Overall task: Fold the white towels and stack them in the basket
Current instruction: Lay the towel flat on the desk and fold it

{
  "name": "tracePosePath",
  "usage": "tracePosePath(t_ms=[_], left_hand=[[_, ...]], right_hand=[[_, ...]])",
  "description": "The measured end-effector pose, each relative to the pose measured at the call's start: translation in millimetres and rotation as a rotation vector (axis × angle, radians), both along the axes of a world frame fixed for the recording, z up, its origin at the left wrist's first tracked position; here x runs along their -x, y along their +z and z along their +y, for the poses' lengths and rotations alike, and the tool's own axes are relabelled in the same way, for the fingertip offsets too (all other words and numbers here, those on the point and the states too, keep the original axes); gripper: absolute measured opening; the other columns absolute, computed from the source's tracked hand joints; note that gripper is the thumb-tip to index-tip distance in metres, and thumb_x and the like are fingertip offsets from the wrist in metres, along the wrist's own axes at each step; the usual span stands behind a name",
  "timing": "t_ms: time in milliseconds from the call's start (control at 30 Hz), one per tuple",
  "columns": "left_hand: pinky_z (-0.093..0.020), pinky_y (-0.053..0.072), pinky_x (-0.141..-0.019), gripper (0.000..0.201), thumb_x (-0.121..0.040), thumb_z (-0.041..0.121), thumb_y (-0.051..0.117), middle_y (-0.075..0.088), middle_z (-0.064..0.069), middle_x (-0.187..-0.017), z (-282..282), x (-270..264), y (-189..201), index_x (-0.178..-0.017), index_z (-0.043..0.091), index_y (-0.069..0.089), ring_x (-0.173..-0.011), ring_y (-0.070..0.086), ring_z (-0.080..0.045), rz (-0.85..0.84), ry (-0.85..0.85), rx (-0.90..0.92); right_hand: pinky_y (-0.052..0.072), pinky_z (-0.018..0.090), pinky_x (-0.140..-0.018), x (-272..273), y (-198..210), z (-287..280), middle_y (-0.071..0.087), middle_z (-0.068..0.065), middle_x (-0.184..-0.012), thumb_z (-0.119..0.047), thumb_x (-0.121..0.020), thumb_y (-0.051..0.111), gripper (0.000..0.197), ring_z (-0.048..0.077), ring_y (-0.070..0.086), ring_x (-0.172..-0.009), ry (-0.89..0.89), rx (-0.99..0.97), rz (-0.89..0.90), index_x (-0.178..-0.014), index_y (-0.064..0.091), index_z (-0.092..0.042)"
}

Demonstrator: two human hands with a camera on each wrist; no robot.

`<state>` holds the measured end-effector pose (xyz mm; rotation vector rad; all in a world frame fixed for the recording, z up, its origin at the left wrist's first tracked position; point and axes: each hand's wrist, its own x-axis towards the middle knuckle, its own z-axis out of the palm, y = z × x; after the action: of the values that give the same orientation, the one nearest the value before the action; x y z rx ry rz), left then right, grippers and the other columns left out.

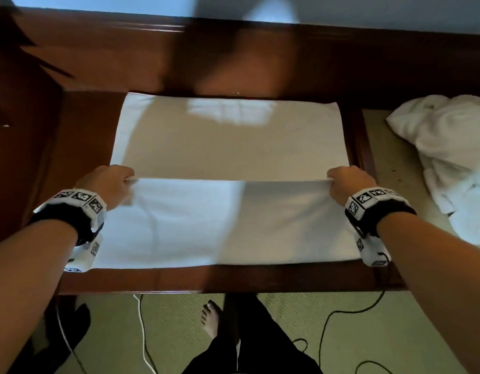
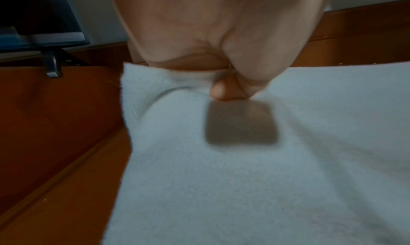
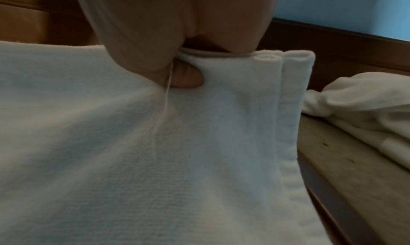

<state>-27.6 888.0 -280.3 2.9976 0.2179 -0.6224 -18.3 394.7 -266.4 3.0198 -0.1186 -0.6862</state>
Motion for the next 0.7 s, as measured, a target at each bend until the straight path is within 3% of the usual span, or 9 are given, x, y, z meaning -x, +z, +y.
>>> tracePosePath(t_ms=[133,200,267,333,433,533,633,700], left_hand=[[-0.04,0.045,-0.067,0.027,-0.102,0.028,0.05,0.063,-0.013,-0.081,0,-32,-14,-0.077,0.018,0.058,-0.072,0.057,-0.035,-0.057,0.01,-0.033],[-0.046,0.049,-0.082,0.012,-0.096,0.022,0.056,0.069,-0.013,-0.11,-3,-36,-25,-0.101,0.026,0.066,-0.096,0.062,-0.038,-0.085,-0.033,-0.074],[-0.051,0.041,-0.103,0.048,-0.091,0.026,0.062,0.052,-0.009,-0.146,-8,-24,-43,-0.138,0.029,0.052,-0.129,0.05,-0.036,-0.059,-0.069,-0.093],[-0.056,0.028,-0.114,0.068,-0.094,0.04,0.059,0.026,-0.007,-0.163,-19,6,-62,-0.155,0.028,0.03,-0.146,0.027,-0.035,-0.067,-0.055,-0.006],[-0.061,0.018,-0.117,0.074,-0.097,0.063,0.029,0.0,-0.005,-0.169,-34,76,-93,-0.16,0.034,0.005,-0.152,0.009,-0.038,-0.014,-0.095,0.063],[-0.061,0.007,-0.119,0.074,-0.094,0.07,0.011,-0.016,0.001,-0.168,-32,136,-111,-0.159,0.039,-0.006,-0.154,-0.005,-0.036,0.003,-0.109,0.087],[-0.063,0.011,-0.118,0.077,-0.093,0.07,0.014,-0.013,-0.001,-0.168,-30,163,-110,-0.16,0.036,-0.001,-0.153,-0.001,-0.038,-0.004,-0.131,0.054],[-0.064,0.018,-0.115,0.081,-0.091,0.07,0.021,0.0,-0.008,-0.169,-35,165,-105,-0.161,0.03,0.013,-0.152,0.008,-0.042,0.003,-0.129,0.047]], right_hand=[[0.042,0.036,-0.07,-39,-20,0,0.064,0.014,-0.096,-0.005,-0.086,0.05,0.018,0.032,0.051,-0.079,0.008,-0.02,-0.014,-0.09,0.063,-0.016],[0.044,0.044,-0.083,-41,-39,-4,0.063,0.013,-0.113,-0.004,-0.084,0.055,0.028,0.036,0.054,-0.099,0.032,-0.032,-0.135,-0.107,0.067,-0.015],[0.039,0.053,-0.097,-26,-57,-3,0.055,0.014,-0.135,-0.006,-0.08,0.061,0.044,0.039,0.047,-0.121,0.036,-0.082,-0.317,-0.124,0.062,-0.013],[0.034,0.056,-0.103,3,-76,5,0.042,0.014,-0.148,-0.02,-0.085,0.061,0.05,0.039,0.038,-0.131,0.04,-0.16,-0.39,-0.135,0.054,-0.014],[0.02,0.055,-0.114,67,-104,14,0.007,0.007,-0.165,-0.049,-0.096,0.037,0.063,0.033,0.012,-0.148,0.019,-0.177,-0.189,-0.154,0.023,-0.028],[0.006,0.053,-0.121,130,-123,8,-0.022,-0.001,-0.163,-0.065,-0.094,0.013,0.07,0.027,-0.014,-0.151,-0.018,-0.121,-0.041,-0.156,-0.006,-0.039],[0.006,0.054,-0.121,157,-124,5,-0.023,-0.001,-0.163,-0.067,-0.093,0.011,0.071,0.025,-0.017,-0.151,-0.024,-0.112,-0.024,-0.156,-0.007,-0.038],[0.012,0.057,-0.12,156,-118,14,-0.017,0.003,-0.165,-0.066,-0.092,0.014,0.073,0.028,-0.011,-0.152,-0.05,-0.123,-0.057,-0.157,0.001,-0.033]])
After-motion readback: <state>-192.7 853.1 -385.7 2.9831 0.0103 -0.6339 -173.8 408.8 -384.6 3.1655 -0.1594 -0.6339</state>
